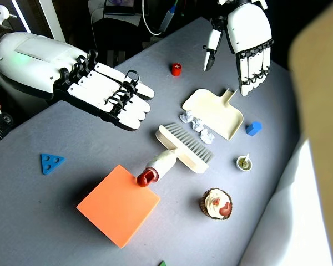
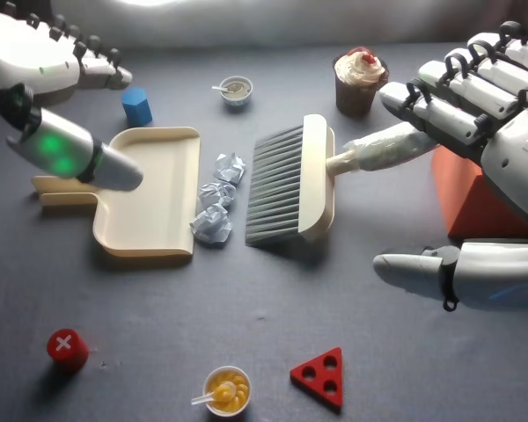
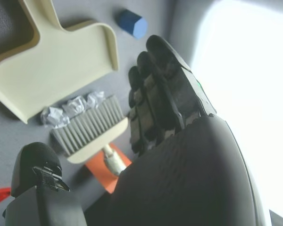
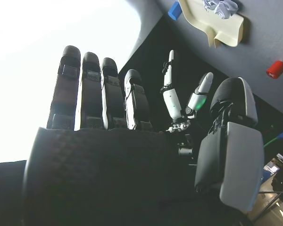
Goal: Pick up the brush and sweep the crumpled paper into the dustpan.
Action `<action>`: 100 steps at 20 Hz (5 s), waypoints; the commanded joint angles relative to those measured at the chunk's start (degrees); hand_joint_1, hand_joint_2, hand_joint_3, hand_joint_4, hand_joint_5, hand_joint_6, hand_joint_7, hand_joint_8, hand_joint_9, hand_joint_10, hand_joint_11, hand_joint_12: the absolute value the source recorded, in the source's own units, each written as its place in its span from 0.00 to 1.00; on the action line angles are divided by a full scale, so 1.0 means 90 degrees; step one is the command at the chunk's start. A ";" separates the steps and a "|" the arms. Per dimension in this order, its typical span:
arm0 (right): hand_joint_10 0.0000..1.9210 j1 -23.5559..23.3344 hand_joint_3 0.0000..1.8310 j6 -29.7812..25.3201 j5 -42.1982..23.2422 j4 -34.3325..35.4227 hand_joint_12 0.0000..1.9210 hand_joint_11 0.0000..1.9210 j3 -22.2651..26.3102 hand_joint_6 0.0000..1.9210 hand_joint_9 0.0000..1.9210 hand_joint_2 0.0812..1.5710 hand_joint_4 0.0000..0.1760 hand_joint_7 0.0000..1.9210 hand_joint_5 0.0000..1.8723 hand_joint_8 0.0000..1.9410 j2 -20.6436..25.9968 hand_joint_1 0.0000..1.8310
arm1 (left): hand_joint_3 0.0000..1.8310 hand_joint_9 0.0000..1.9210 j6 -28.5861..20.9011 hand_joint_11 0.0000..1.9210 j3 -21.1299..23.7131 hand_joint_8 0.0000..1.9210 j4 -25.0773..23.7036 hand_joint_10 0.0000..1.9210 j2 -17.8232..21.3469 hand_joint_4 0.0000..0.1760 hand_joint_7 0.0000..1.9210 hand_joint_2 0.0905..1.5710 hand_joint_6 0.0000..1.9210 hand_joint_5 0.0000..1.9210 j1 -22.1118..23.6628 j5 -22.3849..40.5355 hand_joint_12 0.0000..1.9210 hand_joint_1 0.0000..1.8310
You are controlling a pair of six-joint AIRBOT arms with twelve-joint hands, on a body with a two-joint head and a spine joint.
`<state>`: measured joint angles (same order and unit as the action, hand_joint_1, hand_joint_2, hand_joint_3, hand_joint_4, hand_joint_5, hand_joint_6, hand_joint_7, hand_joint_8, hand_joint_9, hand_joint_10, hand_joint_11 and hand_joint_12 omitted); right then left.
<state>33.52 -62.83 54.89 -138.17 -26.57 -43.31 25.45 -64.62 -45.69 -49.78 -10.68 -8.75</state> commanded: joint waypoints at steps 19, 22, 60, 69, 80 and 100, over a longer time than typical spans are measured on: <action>0.01 -0.0019 0.00 0.0000 0.0583 -0.0458 0.02 0.06 0.0022 0.00 0.08 0.55 0.00 0.07 0.04 0.01 0.0024 0.00 | 0.00 0.08 0.0242 0.10 -0.0402 0.00 -0.0105 0.00 0.0061 0.00 0.07 0.57 0.00 0.05 -0.0284 0.0538 0.01 0.23; 0.00 -0.0019 0.00 0.0000 0.0583 -0.0458 0.02 0.05 0.0022 0.00 0.07 0.55 0.00 0.06 0.04 0.00 0.0024 0.00 | 0.00 0.07 0.0124 0.09 -0.0524 0.00 -0.0104 0.00 -0.0006 0.00 0.05 0.57 0.00 0.04 -0.0453 0.0540 0.01 0.41; 0.00 -0.0004 0.00 0.0000 0.0631 -0.0565 0.00 0.05 0.0044 0.00 0.07 0.60 0.00 0.07 0.04 0.00 0.0023 0.00 | 0.00 0.20 -0.0616 0.20 -0.2013 0.00 0.0365 0.00 -0.1104 0.00 0.19 0.63 0.00 0.16 -0.1314 0.0834 0.03 0.56; 0.00 -0.0004 0.00 0.0000 0.0695 -0.0629 0.00 0.04 0.0058 0.00 0.07 0.59 0.00 0.07 0.06 0.00 0.0024 0.00 | 0.00 0.19 -0.0612 0.20 -0.2099 0.00 0.0636 0.00 -0.1287 0.00 0.18 0.63 0.00 0.16 -0.1406 0.0842 0.02 0.54; 0.00 -0.0004 0.00 0.0000 0.0700 -0.0640 0.00 0.04 0.0066 0.00 0.07 0.59 0.00 0.07 0.06 0.00 0.0024 0.00 | 0.00 0.20 -0.0613 0.21 -0.2264 0.01 0.0812 0.01 -0.1394 0.00 0.19 0.63 0.00 0.17 -0.1557 0.0914 0.02 0.54; 0.01 0.0014 0.00 0.0000 0.0714 -0.0664 0.01 0.06 0.0066 0.01 0.08 0.59 0.00 0.08 0.07 0.01 0.0027 0.00 | 0.00 0.27 -0.0610 0.26 -0.2439 0.00 0.0918 0.00 -0.1580 0.00 0.26 0.61 0.00 0.22 -0.1713 0.0990 0.04 0.56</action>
<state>33.95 -62.81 55.72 -140.20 -26.17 -43.31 19.66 -86.19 -37.06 -64.12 -26.02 -1.96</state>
